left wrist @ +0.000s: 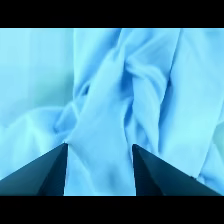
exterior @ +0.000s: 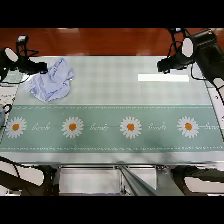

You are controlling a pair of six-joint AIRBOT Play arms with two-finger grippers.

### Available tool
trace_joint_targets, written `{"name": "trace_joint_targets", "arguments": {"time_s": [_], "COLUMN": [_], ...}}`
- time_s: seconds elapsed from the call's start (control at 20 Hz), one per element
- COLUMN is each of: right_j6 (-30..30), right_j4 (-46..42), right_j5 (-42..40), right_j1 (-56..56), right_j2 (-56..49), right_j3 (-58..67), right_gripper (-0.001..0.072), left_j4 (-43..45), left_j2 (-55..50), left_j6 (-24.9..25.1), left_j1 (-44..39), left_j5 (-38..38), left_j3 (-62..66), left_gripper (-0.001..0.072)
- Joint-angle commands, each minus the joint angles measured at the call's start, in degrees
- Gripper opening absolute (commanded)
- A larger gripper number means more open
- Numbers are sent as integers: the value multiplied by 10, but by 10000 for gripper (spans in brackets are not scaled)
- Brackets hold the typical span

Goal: Fold the shirts.

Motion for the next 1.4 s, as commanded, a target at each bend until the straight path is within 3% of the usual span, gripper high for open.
{"name": "trace_joint_targets", "arguments": {"time_s": [0.0, 0.15, 0.2, 0.3, 0.35, 0.5, 0.7, 0.85, 1.05, 1.35], "right_j6": [-2, -2, -2, -2, -5, -6, -6, -13, -10, 20], "right_j4": [7, 19, 21, 21, 20, 22, 25, 9, -4, 1], "right_j5": [7, 7, 9, 25, 33, 38, 56, 95, 96, 96], "right_j1": [0, 0, 0, 0, 0, 0, 0, 0, 0, 0], "right_j2": [0, 0, 0, 0, 1, 16, 79, 139, 231, 341], "right_j3": [0, 0, 0, 0, 0, 0, 0, -1, -40, -110], "right_gripper": [409, 409, 409, 409, 409, 409, 409, 409, 409, 409], "left_j4": [30, 30, 36, 58, 60, 43, -35, -110, -131, -191], "left_j2": [-32, -60, -62, -61, -60, -36, 59, 157, 286, 392], "left_j6": [-8, -7, -10, -50, -52, -72, -74, -51, -51, -25], "left_j1": [1, -8, -9, -8, -7, -9, -21, -43, -62, -133], "left_j5": [-76, -142, -150, -180, -203, -242, -227, -206, -135, -182], "left_j3": [2, 2, 2, 21, 43, 120, 198, 203, 203, 195], "left_gripper": [503, 501, 463, 58, 27, 26, 26, 25, 25, 25]}}
